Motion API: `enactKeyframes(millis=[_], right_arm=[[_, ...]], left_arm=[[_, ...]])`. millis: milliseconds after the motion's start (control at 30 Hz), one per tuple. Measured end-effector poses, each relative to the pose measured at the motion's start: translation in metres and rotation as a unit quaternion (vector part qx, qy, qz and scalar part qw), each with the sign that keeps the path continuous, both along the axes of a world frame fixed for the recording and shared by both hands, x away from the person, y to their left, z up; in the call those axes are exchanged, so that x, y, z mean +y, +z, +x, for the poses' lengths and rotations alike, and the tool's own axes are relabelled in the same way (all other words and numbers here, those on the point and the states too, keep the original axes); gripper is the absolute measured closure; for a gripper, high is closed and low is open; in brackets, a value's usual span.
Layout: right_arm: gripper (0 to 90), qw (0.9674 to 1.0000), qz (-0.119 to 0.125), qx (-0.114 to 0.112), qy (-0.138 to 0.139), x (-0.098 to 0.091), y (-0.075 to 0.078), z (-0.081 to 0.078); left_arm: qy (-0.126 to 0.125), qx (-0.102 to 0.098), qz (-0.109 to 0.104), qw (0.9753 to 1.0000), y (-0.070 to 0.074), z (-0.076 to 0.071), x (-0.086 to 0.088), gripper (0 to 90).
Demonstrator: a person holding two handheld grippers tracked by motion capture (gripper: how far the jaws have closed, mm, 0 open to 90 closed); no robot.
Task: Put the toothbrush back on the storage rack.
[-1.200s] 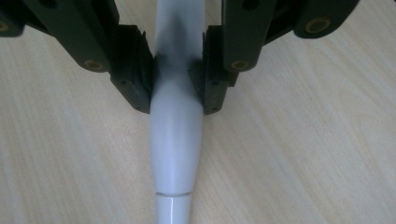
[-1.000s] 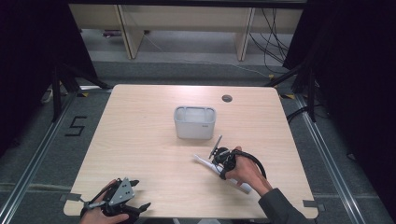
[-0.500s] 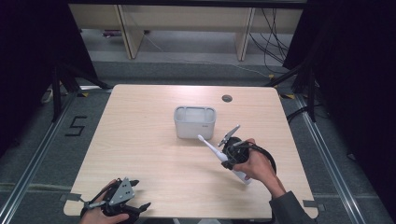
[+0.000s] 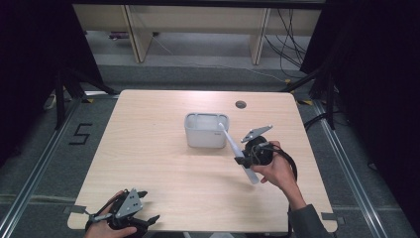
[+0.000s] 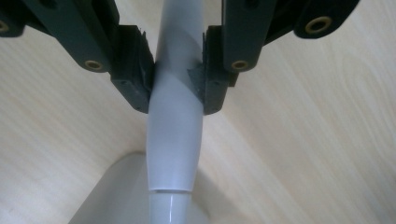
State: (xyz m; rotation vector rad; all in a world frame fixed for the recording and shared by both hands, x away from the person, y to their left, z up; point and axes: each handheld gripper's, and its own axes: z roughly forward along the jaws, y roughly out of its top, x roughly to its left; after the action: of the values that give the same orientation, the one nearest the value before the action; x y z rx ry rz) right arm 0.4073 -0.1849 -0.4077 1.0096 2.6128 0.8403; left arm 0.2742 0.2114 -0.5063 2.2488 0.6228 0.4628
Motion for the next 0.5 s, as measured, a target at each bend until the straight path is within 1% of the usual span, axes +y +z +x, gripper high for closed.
enactKeyframes(millis=[33,67,100,133,167,200,233,267,300,333,367,400,433,467,500], right_arm=[[66.8,0.9999,0.011,-0.007,0.005,-0.0015,0.0004,0.0016],[66.8,0.9996,0.024,-0.017,-0.001,-0.0023,-0.0002,0.0019],[66.8,0.9991,0.037,-0.019,0.000,-0.0027,0.0004,0.0030],[66.8,0.9990,0.040,-0.022,-0.005,-0.0039,0.0020,0.0028],[66.8,0.9978,0.053,-0.040,0.009,-0.0050,0.0018,0.0055],[66.8,0.9963,0.069,-0.051,0.001,-0.0053,0.0014,0.0060],[66.8,0.9958,0.077,-0.048,-0.011,-0.0055,0.0027,0.0050],[66.8,0.9947,0.082,-0.061,-0.010,-0.0059,0.0023,0.0060],[66.8,0.9942,0.086,-0.062,-0.013,-0.0072,0.0049,0.0061],[66.8,0.9937,0.091,-0.064,-0.016,-0.0072,0.0051,0.0063],[66.8,0.9930,0.096,-0.068,-0.012,-0.0081,0.0061,0.0079],[66.8,0.9918,0.104,-0.072,-0.022,-0.0082,0.0064,0.0076],[66.8,0.9907,0.110,-0.078,-0.020,-0.0094,0.0070,0.0096],[66.8,0.9898,0.119,-0.073,-0.031,-0.0085,0.0076,0.0083],[66.7,0.9888,0.119,-0.087,-0.024,-0.0101,0.0084,0.0110]], left_arm=[[0.000,-0.001,0.000,1.0000,0.0000,0.0000,0.0000,14.8],[0.000,-0.001,-0.001,1.0000,0.0000,-0.0002,-0.0001,14.8],[-0.001,-0.001,-0.001,1.0000,0.0000,-0.0002,-0.0001,14.8],[0.000,-0.001,-0.001,1.0000,0.0000,-0.0002,0.0000,14.8],[0.002,-0.002,-0.002,1.0000,0.0000,-0.0004,-0.0001,14.8],[0.002,-0.002,-0.002,1.0000,0.0000,0.0000,0.0001,14.8],[0.001,-0.002,-0.001,1.0000,0.0002,0.0000,0.0001,14.7],[0.000,-0.002,0.000,1.0000,0.0001,0.0000,0.0000,14.7],[-0.001,0.001,0.001,1.0000,0.0002,-0.0001,0.0000,14.8],[0.000,-0.001,-0.002,1.0000,-0.0002,-0.0002,-0.0002,14.8],[0.001,-0.001,-0.002,1.0000,-0.0001,-0.0002,-0.0002,14.8],[0.001,-0.002,-0.001,1.0000,0.0001,0.0000,0.0000,14.8],[0.002,-0.003,-0.001,1.0000,0.0002,-0.0004,-0.0001,14.8],[0.001,-0.002,-0.001,1.0000,0.0001,-0.0005,-0.0002,14.8],[0.000,-0.001,-0.002,1.0000,-0.0001,-0.0001,-0.0001,14.8]])
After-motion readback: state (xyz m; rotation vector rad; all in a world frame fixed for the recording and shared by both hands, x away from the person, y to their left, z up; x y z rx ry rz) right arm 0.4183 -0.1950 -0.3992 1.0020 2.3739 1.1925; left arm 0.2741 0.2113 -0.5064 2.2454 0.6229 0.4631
